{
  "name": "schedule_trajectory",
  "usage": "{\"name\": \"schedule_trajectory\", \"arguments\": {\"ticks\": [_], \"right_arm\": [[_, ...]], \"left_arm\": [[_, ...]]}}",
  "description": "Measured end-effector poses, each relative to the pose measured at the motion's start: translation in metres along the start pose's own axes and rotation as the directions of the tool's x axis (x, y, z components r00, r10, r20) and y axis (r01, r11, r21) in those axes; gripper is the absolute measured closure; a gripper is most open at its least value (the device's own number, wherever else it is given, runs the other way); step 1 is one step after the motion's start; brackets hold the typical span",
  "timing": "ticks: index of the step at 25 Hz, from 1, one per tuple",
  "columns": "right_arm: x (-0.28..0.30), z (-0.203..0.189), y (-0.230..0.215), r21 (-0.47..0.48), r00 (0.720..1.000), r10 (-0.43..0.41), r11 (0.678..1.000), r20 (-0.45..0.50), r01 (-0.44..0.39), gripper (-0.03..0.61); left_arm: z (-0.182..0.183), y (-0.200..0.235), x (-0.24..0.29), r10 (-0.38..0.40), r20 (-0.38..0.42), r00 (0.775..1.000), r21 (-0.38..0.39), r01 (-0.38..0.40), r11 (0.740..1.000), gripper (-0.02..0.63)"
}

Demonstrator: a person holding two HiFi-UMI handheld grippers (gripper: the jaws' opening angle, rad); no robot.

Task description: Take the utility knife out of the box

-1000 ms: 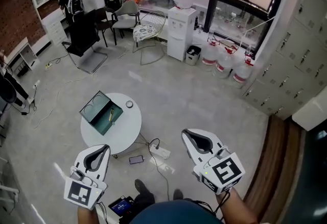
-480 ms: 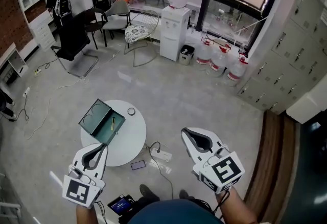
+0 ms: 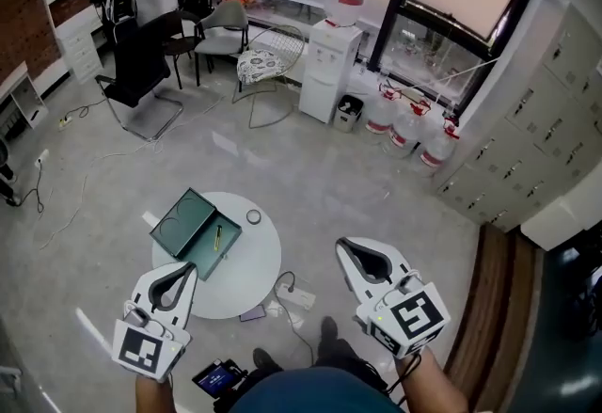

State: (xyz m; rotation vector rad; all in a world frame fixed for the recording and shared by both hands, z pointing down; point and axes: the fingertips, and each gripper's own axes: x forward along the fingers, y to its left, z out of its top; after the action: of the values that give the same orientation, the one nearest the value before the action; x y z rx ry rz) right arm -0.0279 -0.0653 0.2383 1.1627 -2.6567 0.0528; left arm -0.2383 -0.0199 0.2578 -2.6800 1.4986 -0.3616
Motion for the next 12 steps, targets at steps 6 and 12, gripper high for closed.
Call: {"name": "schedule_trajectory", "arguments": {"ticks": [6, 12], "right_arm": [[0.075, 0.009, -0.005, -0.022, 0.988, 0.15, 0.989, 0.019, -0.15, 0.54], [0.13, 0.015, -0.035, -0.042, 0.952, 0.304, 0.952, 0.038, -0.302, 0.54]], "left_arm": [[-0.017, 0.04, 0.01, 0.122, -0.044, 0.992, -0.014, -0.123, 0.992, 0.594], [-0.02, 0.053, 0.03, 0.272, -0.109, 0.956, -0.031, -0.277, 0.96, 0.594]]}}
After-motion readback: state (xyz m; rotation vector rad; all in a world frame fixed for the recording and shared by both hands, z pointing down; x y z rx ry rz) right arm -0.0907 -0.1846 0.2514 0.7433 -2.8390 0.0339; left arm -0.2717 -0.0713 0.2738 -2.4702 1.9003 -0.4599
